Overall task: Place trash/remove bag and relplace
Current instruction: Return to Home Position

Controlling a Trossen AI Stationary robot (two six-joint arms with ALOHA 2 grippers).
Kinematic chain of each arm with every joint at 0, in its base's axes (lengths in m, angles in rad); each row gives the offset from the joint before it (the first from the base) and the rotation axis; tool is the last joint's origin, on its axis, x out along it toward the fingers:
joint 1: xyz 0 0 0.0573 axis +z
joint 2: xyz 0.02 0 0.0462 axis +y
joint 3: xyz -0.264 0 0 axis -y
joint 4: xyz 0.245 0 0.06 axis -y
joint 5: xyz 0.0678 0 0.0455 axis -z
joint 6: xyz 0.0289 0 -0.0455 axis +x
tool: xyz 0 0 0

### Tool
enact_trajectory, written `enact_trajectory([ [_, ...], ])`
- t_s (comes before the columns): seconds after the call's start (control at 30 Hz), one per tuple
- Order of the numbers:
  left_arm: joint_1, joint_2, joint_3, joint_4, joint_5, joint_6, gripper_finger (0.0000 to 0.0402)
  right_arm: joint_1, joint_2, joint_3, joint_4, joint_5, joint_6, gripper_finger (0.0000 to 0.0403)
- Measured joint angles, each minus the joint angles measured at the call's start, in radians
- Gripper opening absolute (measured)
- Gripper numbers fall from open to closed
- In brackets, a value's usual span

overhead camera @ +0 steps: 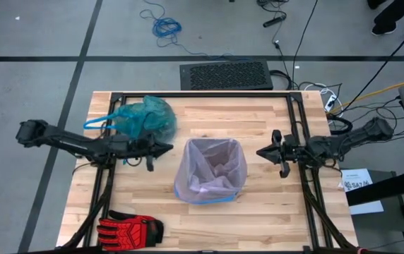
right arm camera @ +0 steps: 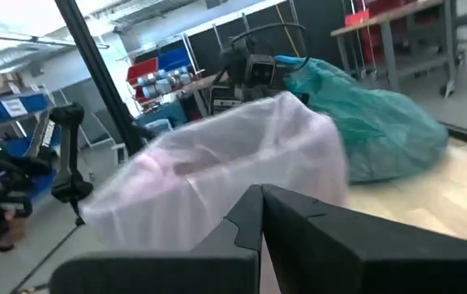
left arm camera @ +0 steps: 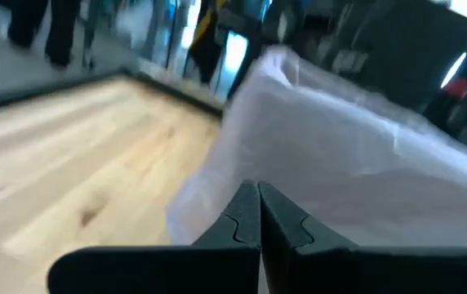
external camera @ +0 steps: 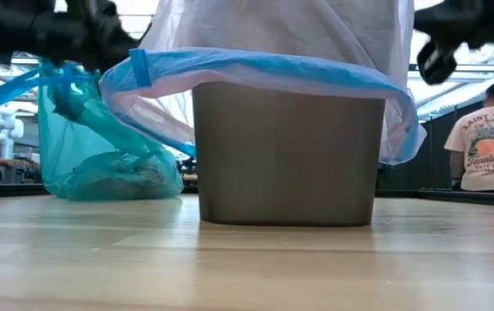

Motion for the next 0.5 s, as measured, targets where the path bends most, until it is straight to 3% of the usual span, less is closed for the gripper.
enact_trajectory([
  [0.1, 0.047, 0.006, -0.186, 0.320, 0.012, 0.008, 0.0000, -0.057, -0.086, -0.088, 0.020, -0.049, -0.045, 0.0000],
  [0.17, 0.077, 0.010, -0.262, 0.412, 0.032, 0.026, 0.0000, -0.089, -0.134, -0.132, 0.013, -0.073, -0.079, 0.0000],
  [0.37, 0.121, -0.016, -0.261, 0.180, 0.101, 0.087, 0.0000, -0.187, -0.213, -0.214, -0.099, -0.144, -0.096, 0.0000],
  [0.5, 0.138, 0.018, -0.261, 0.180, 0.116, 0.161, 0.0000, -0.252, -0.224, -0.212, -0.114, -0.253, -0.138, 0.0000],
])
